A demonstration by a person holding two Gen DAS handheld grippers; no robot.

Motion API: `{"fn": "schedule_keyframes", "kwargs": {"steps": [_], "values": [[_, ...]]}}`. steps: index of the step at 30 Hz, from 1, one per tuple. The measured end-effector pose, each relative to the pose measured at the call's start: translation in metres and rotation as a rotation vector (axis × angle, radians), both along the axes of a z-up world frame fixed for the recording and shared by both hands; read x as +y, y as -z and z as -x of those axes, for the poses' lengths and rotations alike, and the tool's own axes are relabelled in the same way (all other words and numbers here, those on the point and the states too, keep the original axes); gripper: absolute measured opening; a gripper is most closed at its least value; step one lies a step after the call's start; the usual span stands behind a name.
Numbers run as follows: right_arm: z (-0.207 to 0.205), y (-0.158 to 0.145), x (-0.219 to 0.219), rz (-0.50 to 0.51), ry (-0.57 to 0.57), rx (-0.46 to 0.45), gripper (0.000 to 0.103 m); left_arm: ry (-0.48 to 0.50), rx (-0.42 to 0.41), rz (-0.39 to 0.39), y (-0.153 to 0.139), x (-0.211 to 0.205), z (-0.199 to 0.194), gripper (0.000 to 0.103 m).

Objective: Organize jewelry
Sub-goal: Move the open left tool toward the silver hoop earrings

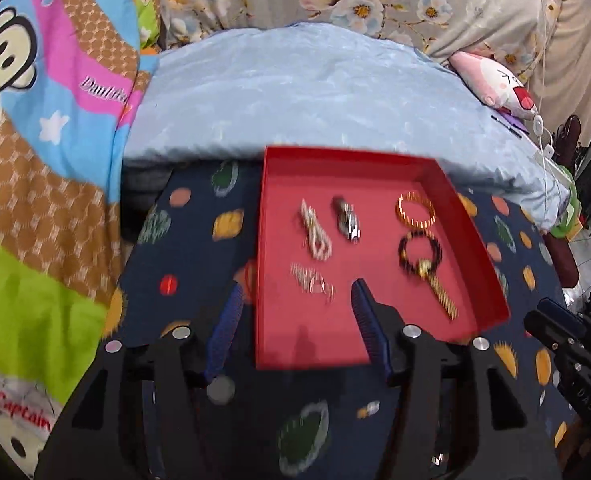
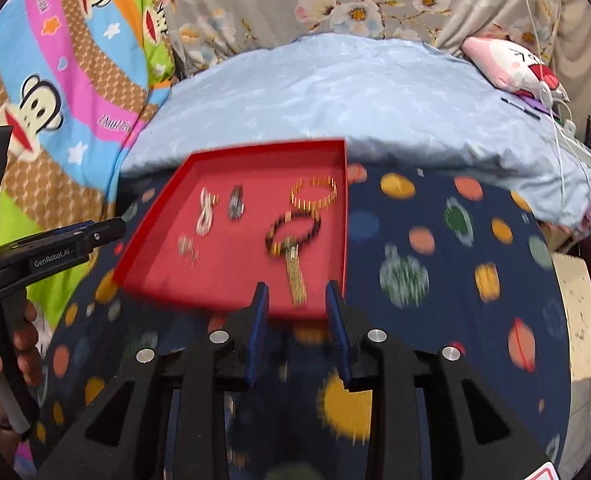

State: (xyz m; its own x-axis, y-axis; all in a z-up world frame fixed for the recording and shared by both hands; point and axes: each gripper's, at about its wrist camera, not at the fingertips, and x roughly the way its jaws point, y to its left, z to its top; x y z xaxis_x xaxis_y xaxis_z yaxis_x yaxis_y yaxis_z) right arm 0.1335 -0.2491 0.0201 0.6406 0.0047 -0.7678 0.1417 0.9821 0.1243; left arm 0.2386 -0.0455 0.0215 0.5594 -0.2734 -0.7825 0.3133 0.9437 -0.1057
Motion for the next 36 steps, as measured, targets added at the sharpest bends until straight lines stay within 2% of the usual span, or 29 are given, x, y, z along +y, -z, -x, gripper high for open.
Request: {"fn": "schedule_keyframes", "kwargs": {"steps": [9, 16, 19, 29, 36], "values": [[0.067, 0.032, 0.027, -0.028, -0.023, 0.096, 0.029, 0.004, 0.107, -0.011, 0.033, 0.023, 0.075, 0.054], [0.095, 0.05, 0.036, -0.03, -0.016, 0.142, 0.029, 0.042, 0.179, -0.013, 0.057, 0.025, 0.122, 0.057], [0.103, 0.052, 0.035, -0.032, -0.008, 0.149, 0.029, 0.078, 0.187, -0.031, 0.065, 0.017, 0.14, 0.06], [0.117, 0.05, 0.036, -0.029, 0.004, 0.147, 0.029, 0.169, 0.178, -0.098, 0.077, 0.003, 0.174, 0.06], [0.117, 0.05, 0.036, -0.032, 0.005, 0.148, 0.029, 0.206, 0.184, -0.103, 0.084, 0.001, 0.184, 0.06]]}}
